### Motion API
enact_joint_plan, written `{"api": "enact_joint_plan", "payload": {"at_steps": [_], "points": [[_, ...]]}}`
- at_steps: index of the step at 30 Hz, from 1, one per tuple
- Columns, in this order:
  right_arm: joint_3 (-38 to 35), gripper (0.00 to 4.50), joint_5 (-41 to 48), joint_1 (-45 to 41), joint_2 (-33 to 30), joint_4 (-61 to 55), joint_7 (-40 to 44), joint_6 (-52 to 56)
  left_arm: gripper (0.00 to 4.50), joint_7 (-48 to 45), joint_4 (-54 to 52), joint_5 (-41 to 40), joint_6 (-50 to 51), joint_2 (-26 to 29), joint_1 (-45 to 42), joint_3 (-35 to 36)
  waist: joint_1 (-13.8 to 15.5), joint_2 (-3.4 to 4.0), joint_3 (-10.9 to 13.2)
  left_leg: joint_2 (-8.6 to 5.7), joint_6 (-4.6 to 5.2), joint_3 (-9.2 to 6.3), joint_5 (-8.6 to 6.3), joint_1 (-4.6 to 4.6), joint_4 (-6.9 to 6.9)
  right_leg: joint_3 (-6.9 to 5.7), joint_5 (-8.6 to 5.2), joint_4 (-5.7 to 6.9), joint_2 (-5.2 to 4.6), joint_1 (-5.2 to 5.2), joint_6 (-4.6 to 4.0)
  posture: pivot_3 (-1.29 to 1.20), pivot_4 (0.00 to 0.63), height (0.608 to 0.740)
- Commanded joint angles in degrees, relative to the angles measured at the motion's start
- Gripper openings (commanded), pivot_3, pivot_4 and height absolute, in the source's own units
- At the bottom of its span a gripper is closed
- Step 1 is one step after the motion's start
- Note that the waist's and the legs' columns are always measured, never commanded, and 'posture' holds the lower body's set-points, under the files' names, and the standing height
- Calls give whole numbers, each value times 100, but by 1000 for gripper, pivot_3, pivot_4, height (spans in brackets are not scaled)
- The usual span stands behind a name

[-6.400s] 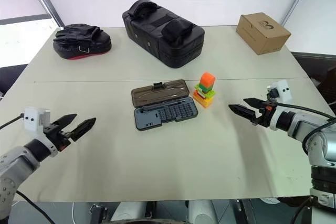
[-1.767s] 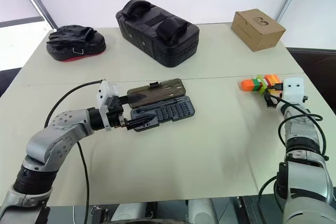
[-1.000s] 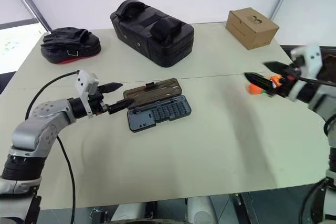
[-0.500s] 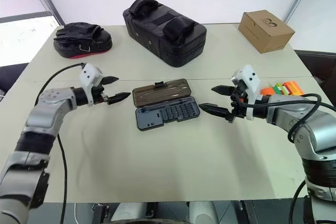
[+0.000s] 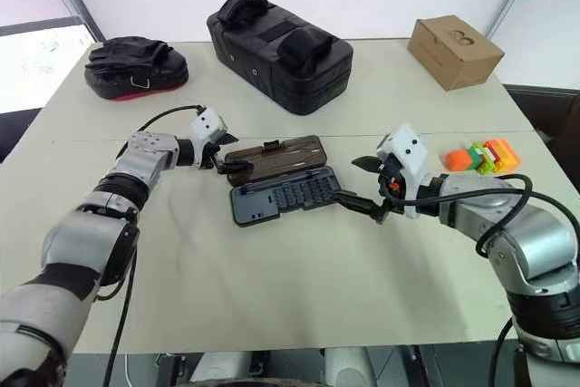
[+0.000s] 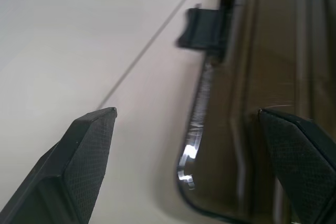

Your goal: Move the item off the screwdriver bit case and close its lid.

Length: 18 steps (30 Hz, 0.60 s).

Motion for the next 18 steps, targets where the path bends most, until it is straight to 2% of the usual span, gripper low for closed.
{"api": "enact_joint_plan", "payload": {"at_steps": [1, 3, 9, 18], "points": [[-403, 4500, 16, 203, 30, -303, -253, 18, 3956, -165, 249, 205, 110, -31, -36, 44, 2, 0, -1, 0, 0, 0, 0, 0, 0, 0, 0, 0, 0, 0, 0, 0, 150, 740], [-471, 4500, 52, 299, 65, -400, -354, 42, 3136, -304, 294, 279, 146, -41, -35, 35, 2, -1, -1, 0, 0, 0, 0, 2, 0, 1, 0, 1, 0, 1, 0, 0, 150, 740], [-550, 4500, 28, 424, 123, -484, -525, 35, 88, -450, 320, 523, 108, -63, -13, 1, -2, 0, -6, 2, 0, -5, 0, 18, 1, 1, 2, 13, 2, 10, 3, 0, 150, 740], [-536, 4500, -16, 442, 120, -324, -522, -54, 30, -298, 277, 915, -372, -109, 168, -148, 7, -2, -19, 1, 0, -5, 0, 22, 2, 4, 2, 12, 0, 15, 3, 0, 150, 740]]}}
